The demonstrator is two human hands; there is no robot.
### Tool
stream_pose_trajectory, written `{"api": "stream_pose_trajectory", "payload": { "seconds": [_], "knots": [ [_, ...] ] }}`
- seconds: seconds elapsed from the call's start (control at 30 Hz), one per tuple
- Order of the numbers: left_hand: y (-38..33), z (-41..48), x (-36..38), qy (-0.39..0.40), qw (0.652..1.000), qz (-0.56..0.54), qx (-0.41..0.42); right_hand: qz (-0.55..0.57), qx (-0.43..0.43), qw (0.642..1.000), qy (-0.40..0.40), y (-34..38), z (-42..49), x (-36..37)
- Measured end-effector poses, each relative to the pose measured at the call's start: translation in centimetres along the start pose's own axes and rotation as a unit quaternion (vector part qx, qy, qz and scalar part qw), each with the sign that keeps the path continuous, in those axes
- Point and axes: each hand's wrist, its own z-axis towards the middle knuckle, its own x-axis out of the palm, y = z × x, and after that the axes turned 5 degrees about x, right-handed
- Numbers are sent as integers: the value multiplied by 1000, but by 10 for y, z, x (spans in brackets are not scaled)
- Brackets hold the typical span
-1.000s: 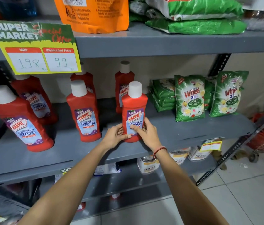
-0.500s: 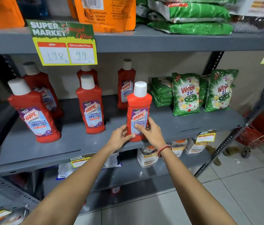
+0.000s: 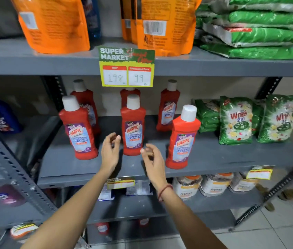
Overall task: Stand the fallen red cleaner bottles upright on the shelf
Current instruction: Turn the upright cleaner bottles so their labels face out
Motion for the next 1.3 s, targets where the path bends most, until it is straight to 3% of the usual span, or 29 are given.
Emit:
{"api": "stream_pose_trajectory", "payload": {
  "seconds": [0.13,0.23,0.7,1.0,1.1,1.23,1.3],
  "knots": [
    [-1,21,-4,143,987,70,-25,-101,49,992,53,3,56,18],
    [0,23,2,198,979,39,-12,-111,72,986,102,-3,74,24],
    [7,-27,-9,125,991,-15,36,-37,25,990,133,-16,29,5],
    [6,-38,-14,148,988,-52,8,-8,52,992,111,-18,11,5],
    [5,-40,-20,155,983,-101,-14,7,63,997,47,-25,0,9],
    [21,-45,-45,55,992,-103,-55,54,48,992,-101,-26,-38,25],
    [31,-44,-66,-3,997,-67,-43,63,19,992,-111,-18,-57,41]
  ]
}}
